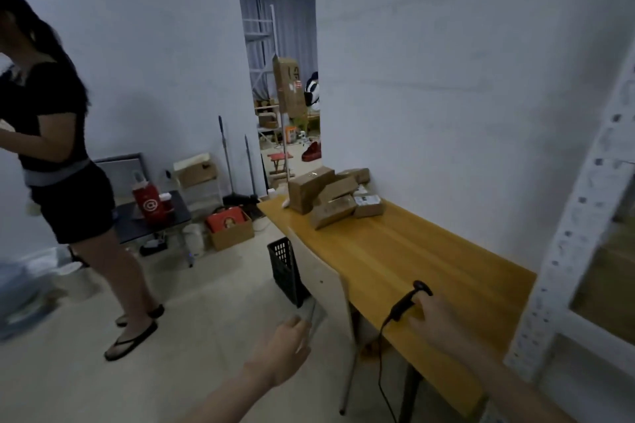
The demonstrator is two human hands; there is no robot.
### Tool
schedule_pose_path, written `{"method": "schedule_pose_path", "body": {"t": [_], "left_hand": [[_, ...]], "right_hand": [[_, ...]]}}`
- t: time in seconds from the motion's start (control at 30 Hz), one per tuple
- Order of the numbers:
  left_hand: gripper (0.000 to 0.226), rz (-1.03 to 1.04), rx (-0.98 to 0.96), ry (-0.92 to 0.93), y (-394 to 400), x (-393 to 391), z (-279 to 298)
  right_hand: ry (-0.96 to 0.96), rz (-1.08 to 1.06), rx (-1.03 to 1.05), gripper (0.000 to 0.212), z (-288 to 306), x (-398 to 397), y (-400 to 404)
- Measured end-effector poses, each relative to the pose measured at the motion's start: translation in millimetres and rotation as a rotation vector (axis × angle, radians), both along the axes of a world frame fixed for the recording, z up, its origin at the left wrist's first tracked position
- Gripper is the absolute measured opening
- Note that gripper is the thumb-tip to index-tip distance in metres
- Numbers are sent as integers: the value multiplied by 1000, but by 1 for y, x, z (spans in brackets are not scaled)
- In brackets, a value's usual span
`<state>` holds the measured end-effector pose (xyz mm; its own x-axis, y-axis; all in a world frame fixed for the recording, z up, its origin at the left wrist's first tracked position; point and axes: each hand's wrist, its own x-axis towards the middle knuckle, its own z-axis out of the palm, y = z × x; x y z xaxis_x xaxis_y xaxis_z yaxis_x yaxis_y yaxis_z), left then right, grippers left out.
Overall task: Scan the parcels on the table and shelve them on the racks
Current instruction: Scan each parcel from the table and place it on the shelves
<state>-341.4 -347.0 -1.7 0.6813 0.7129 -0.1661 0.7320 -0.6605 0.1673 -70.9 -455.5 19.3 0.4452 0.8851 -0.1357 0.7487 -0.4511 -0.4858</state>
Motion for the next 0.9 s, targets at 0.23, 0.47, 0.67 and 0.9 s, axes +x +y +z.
{"method": "schedule_pose_path", "body": {"t": [0.23,0.47,0.67,0.9], "left_hand": [[47,5,62,-50,89,-20,6],[49,-45,22,-56,188,29,-11],[48,-70,17,-67,303,91,-9],[45,-67,43,-8,415,148,-5]], "right_hand": [[126,-45,-47,34,-19,-38,98],[133,-94,-59,41,-39,-11,201],[178,-109,-12,25,-43,33,311],[138,-145,-15,18,-58,73,418]]}}
